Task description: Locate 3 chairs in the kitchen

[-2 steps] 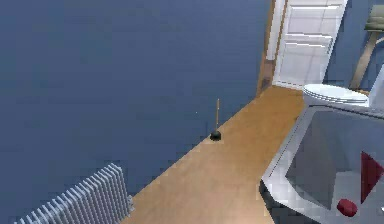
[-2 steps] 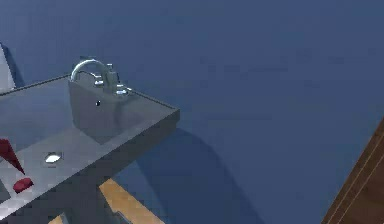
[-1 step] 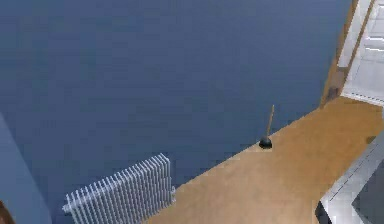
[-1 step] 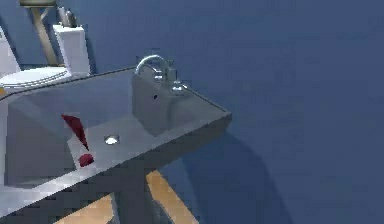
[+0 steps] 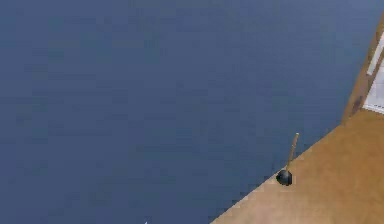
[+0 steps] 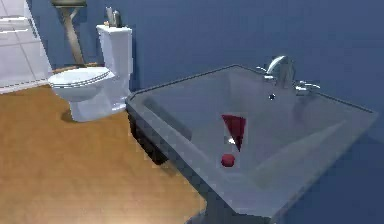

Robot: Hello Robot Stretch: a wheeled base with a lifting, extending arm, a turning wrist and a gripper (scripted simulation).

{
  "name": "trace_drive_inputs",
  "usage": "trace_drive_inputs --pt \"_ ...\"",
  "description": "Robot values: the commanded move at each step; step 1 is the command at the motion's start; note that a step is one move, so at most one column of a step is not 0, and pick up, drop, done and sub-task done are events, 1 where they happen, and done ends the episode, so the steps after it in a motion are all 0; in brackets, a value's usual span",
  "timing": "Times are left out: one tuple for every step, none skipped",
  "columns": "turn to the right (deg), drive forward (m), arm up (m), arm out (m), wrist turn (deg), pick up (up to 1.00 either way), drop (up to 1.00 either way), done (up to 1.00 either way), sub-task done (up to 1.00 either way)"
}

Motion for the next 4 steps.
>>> trace_drive_inputs --pt "45.0 0.00 0.00 0.00 0.0 0.00 0.00 0.00 0.00" --pt "0.0 1.00 0.00 0.00 0.0 0.00 0.00 0.00 0.00" --pt "0.0 1.00 0.00 0.00 0.0 0.00 0.00 0.00 0.00" --pt "0.0 1.00 0.00 0.00 0.0 0.00 0.00 0.00 0.00"
